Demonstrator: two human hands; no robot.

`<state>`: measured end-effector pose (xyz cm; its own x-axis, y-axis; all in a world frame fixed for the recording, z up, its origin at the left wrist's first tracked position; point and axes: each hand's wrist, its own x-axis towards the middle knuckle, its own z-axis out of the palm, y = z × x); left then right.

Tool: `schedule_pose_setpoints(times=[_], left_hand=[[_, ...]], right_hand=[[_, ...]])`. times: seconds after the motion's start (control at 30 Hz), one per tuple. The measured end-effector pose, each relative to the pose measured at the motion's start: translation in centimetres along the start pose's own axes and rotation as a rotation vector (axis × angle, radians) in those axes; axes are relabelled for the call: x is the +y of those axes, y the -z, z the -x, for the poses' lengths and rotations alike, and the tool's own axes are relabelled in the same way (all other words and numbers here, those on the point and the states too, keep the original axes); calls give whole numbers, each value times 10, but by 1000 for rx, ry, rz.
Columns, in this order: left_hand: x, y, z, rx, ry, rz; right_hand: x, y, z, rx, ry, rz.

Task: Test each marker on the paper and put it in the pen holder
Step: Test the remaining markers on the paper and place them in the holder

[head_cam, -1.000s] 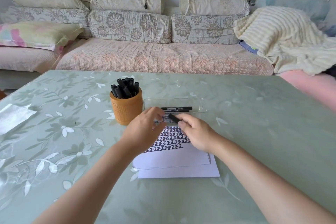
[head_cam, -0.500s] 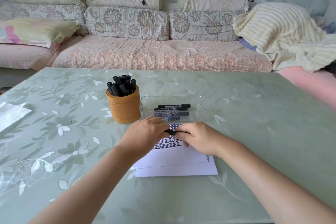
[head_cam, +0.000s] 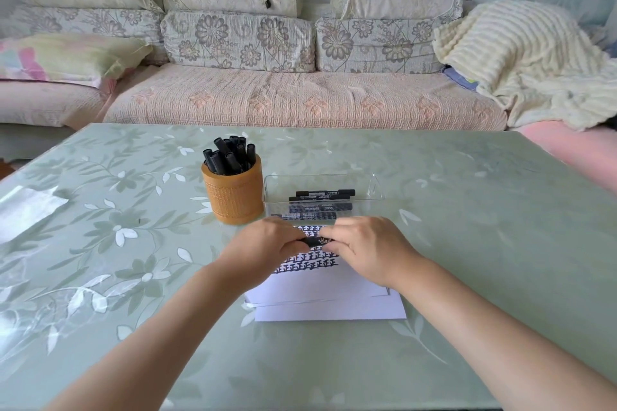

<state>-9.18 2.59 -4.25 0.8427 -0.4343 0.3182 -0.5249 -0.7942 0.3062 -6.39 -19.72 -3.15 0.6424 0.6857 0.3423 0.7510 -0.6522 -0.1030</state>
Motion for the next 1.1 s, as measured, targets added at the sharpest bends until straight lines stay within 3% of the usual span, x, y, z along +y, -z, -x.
schedule_pose_setpoints(times=[0.13, 0.4, 0.63, 0.83, 1.1], left_hand=[[-7, 2, 5, 70, -99, -87], [-4, 7, 16, -12, 154, 114], [-34, 21, 37, 79, 285, 0], [-56, 11, 49, 62, 458, -196], [-57, 4, 46, 83, 482, -167]], right_hand=[[-6, -1, -4, -156, -166, -266], [-8, -9, -8, 137, 7, -67], [3, -8, -5, -38, -175, -159], [1, -12, -6, -59, -231, -219], [-2, -13, -6, 60, -159, -440]])
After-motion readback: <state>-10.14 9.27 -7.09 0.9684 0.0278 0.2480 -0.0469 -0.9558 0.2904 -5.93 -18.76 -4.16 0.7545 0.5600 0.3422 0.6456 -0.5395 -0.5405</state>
